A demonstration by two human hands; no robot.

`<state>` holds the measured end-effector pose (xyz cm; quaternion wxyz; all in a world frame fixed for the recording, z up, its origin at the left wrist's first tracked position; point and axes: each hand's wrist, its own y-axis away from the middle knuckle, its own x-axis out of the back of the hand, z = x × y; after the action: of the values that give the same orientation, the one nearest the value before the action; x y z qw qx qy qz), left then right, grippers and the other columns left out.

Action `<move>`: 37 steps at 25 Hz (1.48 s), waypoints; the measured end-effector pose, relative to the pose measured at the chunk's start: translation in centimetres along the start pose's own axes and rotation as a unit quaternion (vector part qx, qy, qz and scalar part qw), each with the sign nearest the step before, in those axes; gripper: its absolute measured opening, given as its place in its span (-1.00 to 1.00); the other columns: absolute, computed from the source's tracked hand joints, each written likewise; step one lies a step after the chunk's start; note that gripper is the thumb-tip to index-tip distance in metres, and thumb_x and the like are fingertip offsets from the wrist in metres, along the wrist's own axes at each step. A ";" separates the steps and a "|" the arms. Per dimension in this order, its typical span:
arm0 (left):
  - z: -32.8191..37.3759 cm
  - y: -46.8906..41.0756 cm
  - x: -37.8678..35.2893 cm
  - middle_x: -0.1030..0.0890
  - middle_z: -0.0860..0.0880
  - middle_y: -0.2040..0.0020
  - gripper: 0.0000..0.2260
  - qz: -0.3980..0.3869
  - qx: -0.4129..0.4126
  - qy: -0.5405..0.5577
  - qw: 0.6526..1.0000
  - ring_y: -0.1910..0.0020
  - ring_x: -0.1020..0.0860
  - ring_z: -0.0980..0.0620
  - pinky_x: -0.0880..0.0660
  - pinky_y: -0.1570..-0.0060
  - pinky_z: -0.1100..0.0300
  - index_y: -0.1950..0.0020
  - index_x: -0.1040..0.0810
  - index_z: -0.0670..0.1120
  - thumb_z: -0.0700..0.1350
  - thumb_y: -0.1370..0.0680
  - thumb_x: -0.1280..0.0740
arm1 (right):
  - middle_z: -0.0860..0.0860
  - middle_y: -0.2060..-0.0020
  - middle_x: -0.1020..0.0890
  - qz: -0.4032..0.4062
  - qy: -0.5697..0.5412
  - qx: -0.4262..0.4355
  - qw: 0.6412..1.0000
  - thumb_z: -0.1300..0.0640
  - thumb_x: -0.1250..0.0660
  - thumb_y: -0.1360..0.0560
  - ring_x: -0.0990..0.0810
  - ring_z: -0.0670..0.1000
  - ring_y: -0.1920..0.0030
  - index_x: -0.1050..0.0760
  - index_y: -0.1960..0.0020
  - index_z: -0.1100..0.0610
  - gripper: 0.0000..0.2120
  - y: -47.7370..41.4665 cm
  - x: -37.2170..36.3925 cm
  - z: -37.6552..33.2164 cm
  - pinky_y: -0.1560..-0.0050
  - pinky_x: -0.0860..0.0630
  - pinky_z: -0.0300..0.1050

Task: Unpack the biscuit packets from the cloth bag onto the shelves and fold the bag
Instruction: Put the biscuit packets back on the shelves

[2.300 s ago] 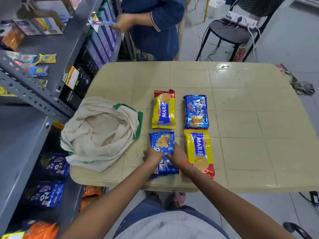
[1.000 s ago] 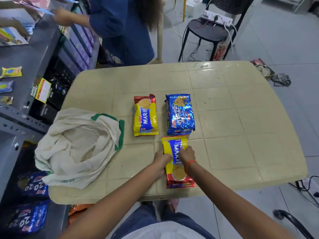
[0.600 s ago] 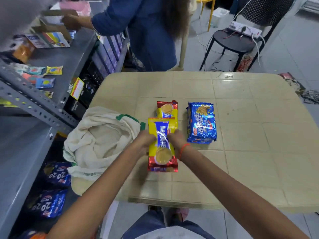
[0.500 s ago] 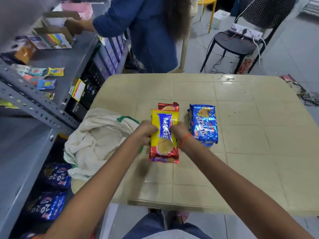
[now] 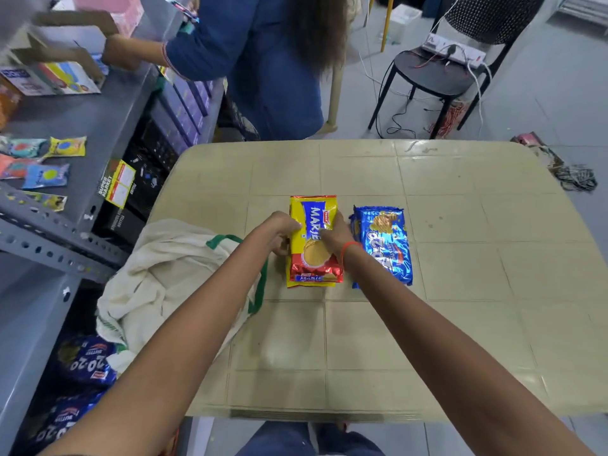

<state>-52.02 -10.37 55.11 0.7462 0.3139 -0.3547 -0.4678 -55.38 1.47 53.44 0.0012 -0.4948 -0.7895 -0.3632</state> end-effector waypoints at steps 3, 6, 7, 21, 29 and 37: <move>1.2 -1.3 0.2 -0.45 -0.20 -0.39 -0.56 0.037 -0.087 -0.078 0.992 -0.32 -0.48 -0.16 -0.47 -0.18 0.00 -0.22 -0.43 -0.20 0.04 -0.48 -0.40 | 0.16 -0.44 -0.33 0.135 -0.036 0.018 0.990 0.09 -0.26 -0.55 -0.33 0.15 -0.44 -0.14 -0.49 0.21 -0.41 2.3 -1.5 2.1 -0.44 -0.31 0.12; 3.1 -3.0 0.4 -0.26 -0.17 -0.52 -0.14 0.031 -0.188 -0.199 0.961 -0.46 -0.30 -0.15 -0.34 -0.39 -0.04 -0.50 -0.15 -0.18 0.21 -0.39 -0.43 | 0.20 -0.45 -0.30 0.205 -0.178 -0.055 0.961 0.04 -0.38 -0.47 -0.27 0.16 -0.45 -0.16 -0.47 0.26 -0.30 5.9 -4.1 5.3 -0.47 -0.25 0.10; 3.4 -3.6 0.3 -0.36 -0.17 -0.47 -0.20 -0.008 -0.189 -0.216 0.958 -0.37 -0.43 -0.13 -0.41 -0.32 -0.03 -0.46 -0.24 -0.16 0.23 -0.39 -0.41 | 0.21 -0.40 -0.36 0.193 -0.256 -0.105 0.941 0.05 -0.41 -0.45 -0.35 0.15 -0.39 -0.20 -0.44 0.28 -0.30 6.2 -4.4 6.0 -0.45 -0.29 0.09; -2.5 0.3 10.4 -0.73 0.04 0.05 -0.27 -0.140 -0.079 -0.107 0.981 0.06 -0.68 0.05 -0.59 -0.01 0.11 -0.18 -0.54 0.04 0.45 -0.16 -0.34 | 0.16 -0.03 -0.67 0.079 -0.404 -0.112 0.904 0.02 -0.55 -0.31 -0.65 0.03 0.17 -0.55 -0.06 0.19 -0.58 8.0 -5.1 4.2 0.18 -0.58 -0.08; -12.2 9.3 21.1 -0.74 -0.01 0.22 -0.33 0.029 -0.092 0.118 0.988 0.26 -0.69 0.00 -0.64 0.11 0.07 0.01 -0.66 0.09 0.49 -0.06 -0.39 | 0.10 0.02 -0.69 -0.136 -0.247 0.009 0.959 -0.27 -0.34 -0.38 -0.66 0.16 0.02 -0.61 -0.08 0.11 -0.51 10.6 -7.7 -5.3 0.08 -0.63 0.00; -26.0 18.0 26.8 -0.74 -0.09 0.11 -0.49 0.140 -0.052 0.393 0.907 0.12 -0.71 -0.10 -0.63 0.06 -0.10 -0.02 -0.63 0.02 0.35 -0.28 -0.38 | 0.16 -0.19 -0.63 -0.371 -0.033 0.081 0.925 -0.21 -0.17 -0.49 -0.59 0.25 -0.20 -0.50 -0.29 0.08 -0.48 16.7 -19.4 -10.5 -0.08 -0.55 0.17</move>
<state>-13.70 -24.97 61.47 0.8980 0.3808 -0.0480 -0.2150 -36.19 -15.58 63.70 -0.1201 -0.1769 -0.9427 -0.2560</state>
